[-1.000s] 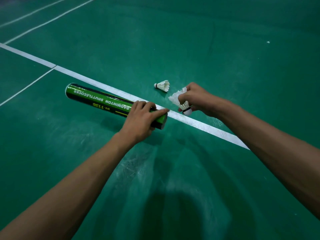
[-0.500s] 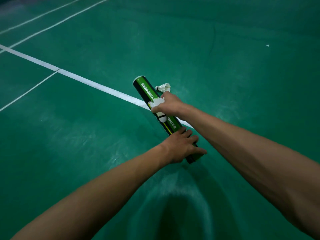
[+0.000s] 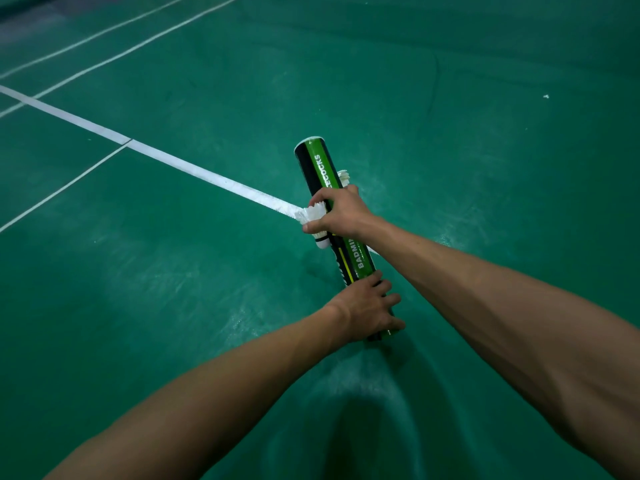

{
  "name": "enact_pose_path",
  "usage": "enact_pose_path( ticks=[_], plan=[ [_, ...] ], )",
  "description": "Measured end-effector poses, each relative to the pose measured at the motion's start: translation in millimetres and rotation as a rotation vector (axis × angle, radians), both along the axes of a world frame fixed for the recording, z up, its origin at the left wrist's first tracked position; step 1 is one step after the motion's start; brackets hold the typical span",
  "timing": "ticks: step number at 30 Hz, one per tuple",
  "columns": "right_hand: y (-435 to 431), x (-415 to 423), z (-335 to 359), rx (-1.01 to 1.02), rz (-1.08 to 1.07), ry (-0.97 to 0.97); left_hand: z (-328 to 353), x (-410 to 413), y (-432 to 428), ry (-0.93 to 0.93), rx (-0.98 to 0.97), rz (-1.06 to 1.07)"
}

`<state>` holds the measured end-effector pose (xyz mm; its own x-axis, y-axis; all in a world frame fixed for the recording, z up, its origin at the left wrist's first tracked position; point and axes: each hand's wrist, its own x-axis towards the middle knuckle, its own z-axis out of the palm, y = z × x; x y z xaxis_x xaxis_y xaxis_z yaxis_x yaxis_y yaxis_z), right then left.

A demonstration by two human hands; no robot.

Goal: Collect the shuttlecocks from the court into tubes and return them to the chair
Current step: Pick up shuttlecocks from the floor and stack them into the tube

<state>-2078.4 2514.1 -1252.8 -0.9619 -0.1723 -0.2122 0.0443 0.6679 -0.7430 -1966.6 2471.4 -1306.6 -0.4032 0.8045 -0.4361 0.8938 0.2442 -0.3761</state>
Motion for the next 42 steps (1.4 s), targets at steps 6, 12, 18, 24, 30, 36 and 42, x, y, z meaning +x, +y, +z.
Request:
enact_pose_path(
  ticks=[6,12,18,24,30,36,42],
  plan=[
    [-2,-8,-2,-0.093,-0.134,0.098,-10,-9,-37,0.024,0.015,0.031],
    [-1,-11,-8,-0.174,-0.283,0.092,-6,-8,-85,-0.058,0.474,0.131],
    [0,-4,-17,-0.367,-0.398,0.077,19,-35,-97,0.048,1.237,0.909],
    [-6,-2,-16,-0.837,-0.476,-0.156,26,-62,-92,-0.528,1.215,1.401],
    [-2,-7,-2,-0.736,-0.549,-0.077,13,-66,-108,-0.368,1.094,1.404],
    [38,-21,16,-0.520,-0.810,0.219,19,-69,-146,-0.073,0.953,1.425],
    [54,-22,10,-0.255,-0.365,0.251,13,-65,-168,0.034,0.826,1.296]
  ],
)
